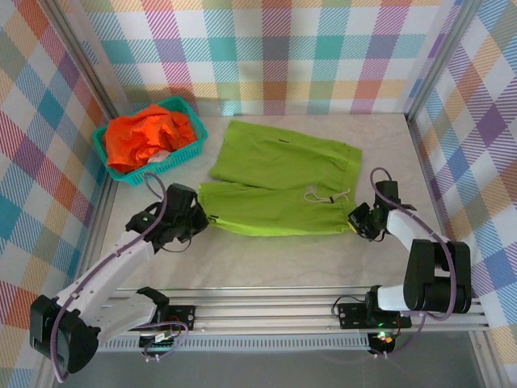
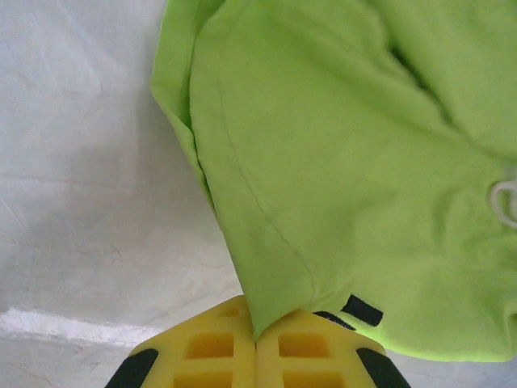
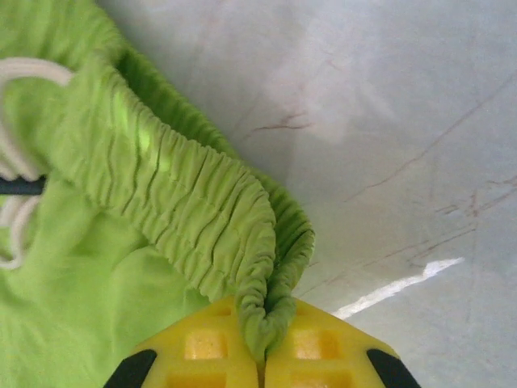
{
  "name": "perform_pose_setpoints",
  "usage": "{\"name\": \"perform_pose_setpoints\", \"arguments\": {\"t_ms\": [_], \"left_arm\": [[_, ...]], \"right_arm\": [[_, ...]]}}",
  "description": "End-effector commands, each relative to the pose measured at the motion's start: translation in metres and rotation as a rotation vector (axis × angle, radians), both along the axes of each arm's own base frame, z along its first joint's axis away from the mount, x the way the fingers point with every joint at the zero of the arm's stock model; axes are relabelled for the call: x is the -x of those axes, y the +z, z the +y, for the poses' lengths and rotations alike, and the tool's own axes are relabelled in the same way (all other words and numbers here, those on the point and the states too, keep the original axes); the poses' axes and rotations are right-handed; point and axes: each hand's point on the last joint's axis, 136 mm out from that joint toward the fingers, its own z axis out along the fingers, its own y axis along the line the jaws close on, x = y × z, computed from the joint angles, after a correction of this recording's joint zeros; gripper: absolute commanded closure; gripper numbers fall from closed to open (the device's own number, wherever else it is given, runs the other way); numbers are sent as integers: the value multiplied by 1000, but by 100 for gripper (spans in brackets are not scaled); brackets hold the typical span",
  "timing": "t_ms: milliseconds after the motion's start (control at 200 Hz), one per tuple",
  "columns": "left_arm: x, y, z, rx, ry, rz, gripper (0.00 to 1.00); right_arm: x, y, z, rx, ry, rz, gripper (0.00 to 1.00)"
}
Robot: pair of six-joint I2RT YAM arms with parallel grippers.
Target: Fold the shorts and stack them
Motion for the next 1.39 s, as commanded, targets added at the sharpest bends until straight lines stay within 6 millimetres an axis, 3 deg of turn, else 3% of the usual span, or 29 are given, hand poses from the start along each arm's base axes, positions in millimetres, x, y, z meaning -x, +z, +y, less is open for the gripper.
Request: {"name": "perform_pose_setpoints", "arguments": {"t_ms": [0,395,550,715,820,985,1170,1390], "left_arm": [[-7,51,22,-62,21,-133,100],[9,182,66,-192,73,-394,100],[16,221,75,-220,76,-471,100],[18,241,76,-227,62,-512,100],[6,235,69,-235,41,-491,100],[-30,214,47,-240,-6,-435,100],[-71,169,27,-257,-25,-333,100],[-116,109,18,-253,4,-203,100]], "right_arm": [[-5,38,-1,42,67,-76,100],[8,184,12,76,209,-387,100],[15,219,16,69,217,-454,100],[22,229,15,76,209,-470,100],[19,219,9,105,192,-440,100],[7,196,2,124,174,-383,100],[-6,164,-7,156,155,-300,100],[-33,141,-13,167,139,-266,100]]}}
